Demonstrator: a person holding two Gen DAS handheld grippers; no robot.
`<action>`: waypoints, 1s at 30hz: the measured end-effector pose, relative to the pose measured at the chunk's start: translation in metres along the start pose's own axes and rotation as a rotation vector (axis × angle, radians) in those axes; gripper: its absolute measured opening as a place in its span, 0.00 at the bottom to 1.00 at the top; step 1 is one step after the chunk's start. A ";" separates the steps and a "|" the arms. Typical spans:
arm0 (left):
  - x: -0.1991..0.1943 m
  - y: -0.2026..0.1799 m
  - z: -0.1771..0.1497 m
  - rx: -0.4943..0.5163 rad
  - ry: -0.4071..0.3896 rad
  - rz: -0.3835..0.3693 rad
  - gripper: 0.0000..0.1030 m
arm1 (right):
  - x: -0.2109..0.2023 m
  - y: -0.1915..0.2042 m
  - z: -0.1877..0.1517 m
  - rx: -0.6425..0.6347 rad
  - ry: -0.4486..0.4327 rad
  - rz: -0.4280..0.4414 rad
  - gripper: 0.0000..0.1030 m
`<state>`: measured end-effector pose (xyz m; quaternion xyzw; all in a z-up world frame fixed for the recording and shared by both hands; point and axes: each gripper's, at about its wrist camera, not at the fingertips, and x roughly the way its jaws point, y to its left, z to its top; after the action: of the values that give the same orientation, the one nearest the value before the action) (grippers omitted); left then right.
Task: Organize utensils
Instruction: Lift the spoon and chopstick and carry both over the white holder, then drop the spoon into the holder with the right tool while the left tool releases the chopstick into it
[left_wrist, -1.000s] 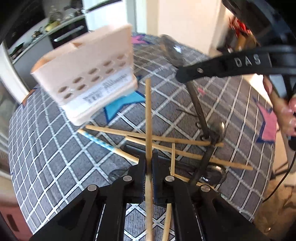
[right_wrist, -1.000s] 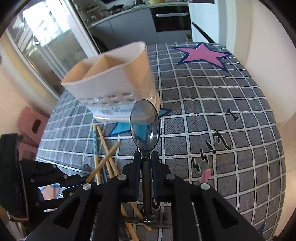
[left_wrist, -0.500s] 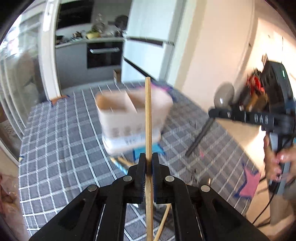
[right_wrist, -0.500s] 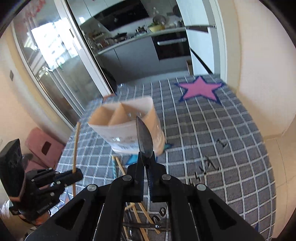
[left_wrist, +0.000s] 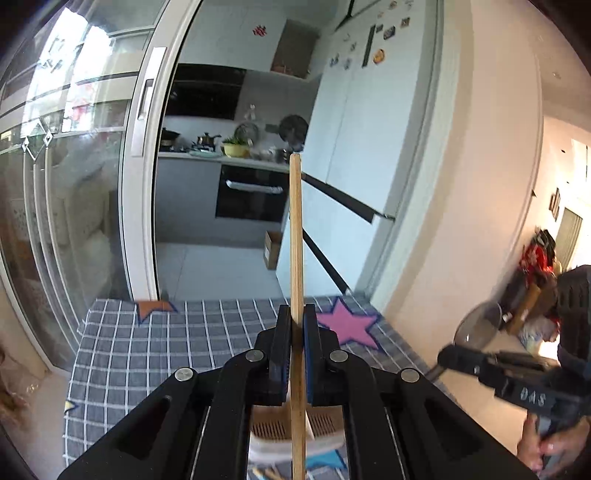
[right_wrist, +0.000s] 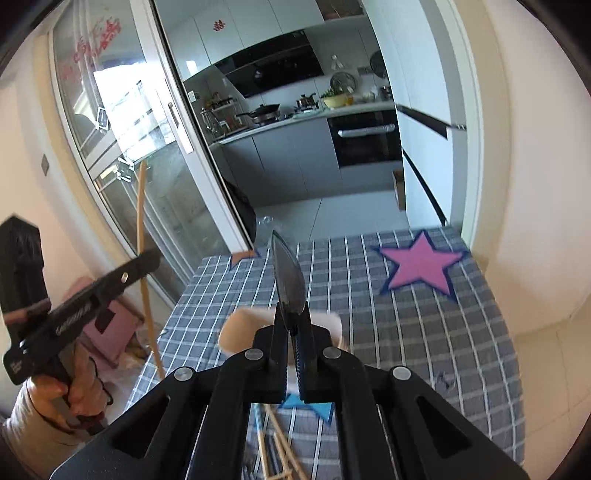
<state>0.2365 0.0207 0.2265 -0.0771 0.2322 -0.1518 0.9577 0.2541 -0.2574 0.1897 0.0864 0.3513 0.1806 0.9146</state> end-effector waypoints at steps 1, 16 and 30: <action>0.007 0.001 0.003 -0.013 -0.011 0.001 0.36 | 0.007 0.000 0.003 0.000 0.004 0.000 0.04; 0.080 0.013 -0.045 -0.017 -0.014 0.108 0.37 | 0.112 -0.019 -0.026 -0.002 0.212 -0.028 0.04; 0.077 0.012 -0.070 0.032 0.087 0.203 0.37 | 0.144 -0.036 -0.030 0.074 0.282 -0.041 0.10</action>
<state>0.2714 0.0012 0.1300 -0.0310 0.2775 -0.0608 0.9583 0.3430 -0.2334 0.0689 0.0865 0.4846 0.1590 0.8558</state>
